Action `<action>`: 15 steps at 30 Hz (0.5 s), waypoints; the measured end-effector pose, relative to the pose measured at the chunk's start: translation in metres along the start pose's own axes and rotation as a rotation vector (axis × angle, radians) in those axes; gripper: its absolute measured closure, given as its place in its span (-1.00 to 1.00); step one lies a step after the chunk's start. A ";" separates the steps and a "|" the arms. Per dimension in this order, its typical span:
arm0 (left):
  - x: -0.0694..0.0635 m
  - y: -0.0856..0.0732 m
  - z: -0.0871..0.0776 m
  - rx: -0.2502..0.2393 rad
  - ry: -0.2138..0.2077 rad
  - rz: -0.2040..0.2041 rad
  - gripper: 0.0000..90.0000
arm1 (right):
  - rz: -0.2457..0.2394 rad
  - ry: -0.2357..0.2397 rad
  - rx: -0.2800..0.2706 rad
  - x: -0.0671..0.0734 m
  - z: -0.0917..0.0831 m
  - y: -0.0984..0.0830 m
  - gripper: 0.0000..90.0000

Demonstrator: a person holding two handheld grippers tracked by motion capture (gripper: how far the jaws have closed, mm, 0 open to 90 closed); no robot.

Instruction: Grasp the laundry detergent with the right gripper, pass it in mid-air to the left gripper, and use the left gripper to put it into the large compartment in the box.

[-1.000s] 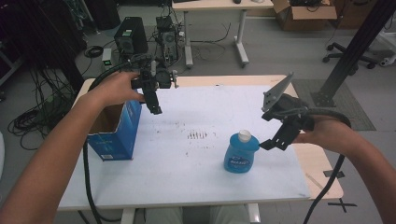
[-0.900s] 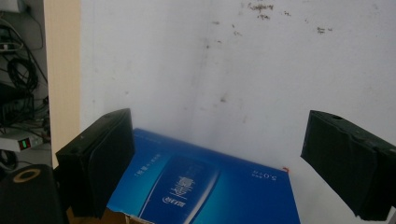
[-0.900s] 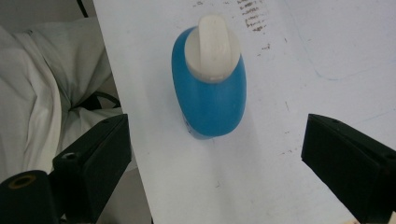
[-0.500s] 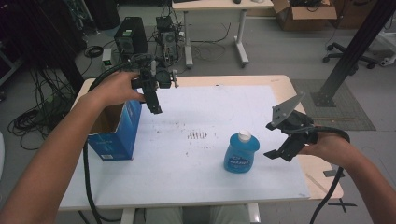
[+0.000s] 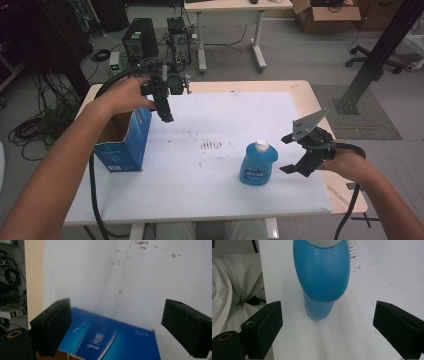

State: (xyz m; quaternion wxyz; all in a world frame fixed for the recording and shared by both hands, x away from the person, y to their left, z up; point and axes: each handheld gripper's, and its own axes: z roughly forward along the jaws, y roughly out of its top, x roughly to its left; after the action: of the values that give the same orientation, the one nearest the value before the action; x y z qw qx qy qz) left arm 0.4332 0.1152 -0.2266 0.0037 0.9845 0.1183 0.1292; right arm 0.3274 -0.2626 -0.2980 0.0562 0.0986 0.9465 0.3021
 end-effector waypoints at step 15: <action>0.000 0.000 0.000 0.004 0.004 -0.002 -0.78 | 0.019 0.018 -0.056 -0.003 0.015 -0.017 -0.81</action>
State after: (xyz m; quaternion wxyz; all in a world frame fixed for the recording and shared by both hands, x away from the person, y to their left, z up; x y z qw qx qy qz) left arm 0.4336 0.1149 -0.2268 0.0017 0.9842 0.1198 0.1308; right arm 0.3305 -0.2685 -0.3196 0.0477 0.1032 0.9372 0.3297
